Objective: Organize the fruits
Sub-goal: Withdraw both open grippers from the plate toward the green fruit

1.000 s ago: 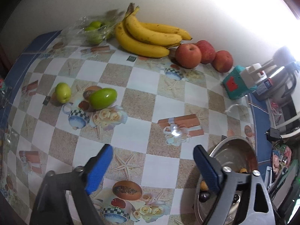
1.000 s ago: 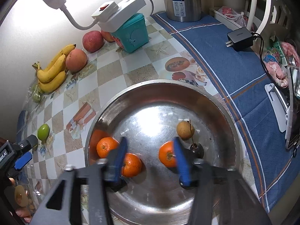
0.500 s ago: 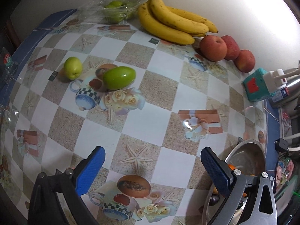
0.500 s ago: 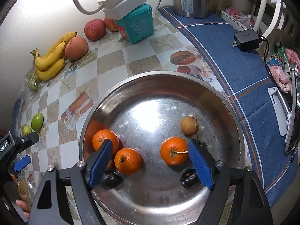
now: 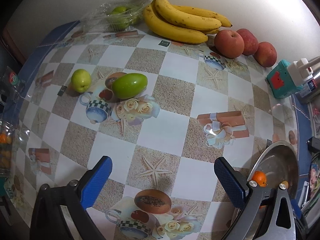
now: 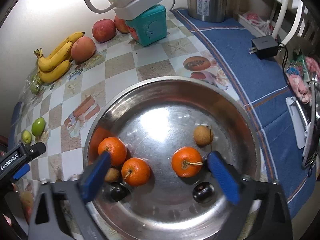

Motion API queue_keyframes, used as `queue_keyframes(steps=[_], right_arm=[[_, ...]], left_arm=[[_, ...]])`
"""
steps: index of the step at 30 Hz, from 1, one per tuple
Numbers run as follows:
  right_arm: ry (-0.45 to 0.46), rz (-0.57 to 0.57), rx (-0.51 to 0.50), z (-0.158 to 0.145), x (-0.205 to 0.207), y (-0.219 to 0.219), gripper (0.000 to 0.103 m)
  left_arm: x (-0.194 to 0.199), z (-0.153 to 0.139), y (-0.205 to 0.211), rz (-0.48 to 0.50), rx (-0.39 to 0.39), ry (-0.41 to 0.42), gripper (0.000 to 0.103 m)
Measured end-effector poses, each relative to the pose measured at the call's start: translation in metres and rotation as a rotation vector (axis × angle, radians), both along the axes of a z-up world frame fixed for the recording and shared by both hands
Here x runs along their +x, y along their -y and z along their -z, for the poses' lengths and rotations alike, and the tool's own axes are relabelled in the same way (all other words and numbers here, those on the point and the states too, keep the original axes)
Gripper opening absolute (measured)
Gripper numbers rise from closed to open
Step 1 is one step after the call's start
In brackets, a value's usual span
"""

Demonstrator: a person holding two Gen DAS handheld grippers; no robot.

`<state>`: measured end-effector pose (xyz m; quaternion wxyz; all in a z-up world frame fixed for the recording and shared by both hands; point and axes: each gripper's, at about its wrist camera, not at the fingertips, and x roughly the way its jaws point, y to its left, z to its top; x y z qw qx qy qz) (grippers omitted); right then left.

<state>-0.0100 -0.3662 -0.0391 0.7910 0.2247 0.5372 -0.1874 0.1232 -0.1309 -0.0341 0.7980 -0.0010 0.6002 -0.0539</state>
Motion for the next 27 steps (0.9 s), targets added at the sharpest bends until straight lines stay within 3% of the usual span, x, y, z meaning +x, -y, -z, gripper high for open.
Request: queue_keyframes(steps=[15, 21, 27], right_arm=[[0.017, -0.022, 0.022, -0.003, 0.004, -0.01, 0.103], [0.033, -0.069, 0.034, -0.008, 0.012, -0.027, 0.103], [0.045, -0.127, 0.023, -0.015, 0.021, -0.052, 0.103]], left_arm=[[0.003, -0.02, 0.001, 0.118, 0.047, 0.08, 0.103], [0.002, -0.024, 0.0, 0.196, 0.119, 0.124, 0.103], [0.008, -0.027, -0.021, 0.173, 0.126, 0.136, 0.103]])
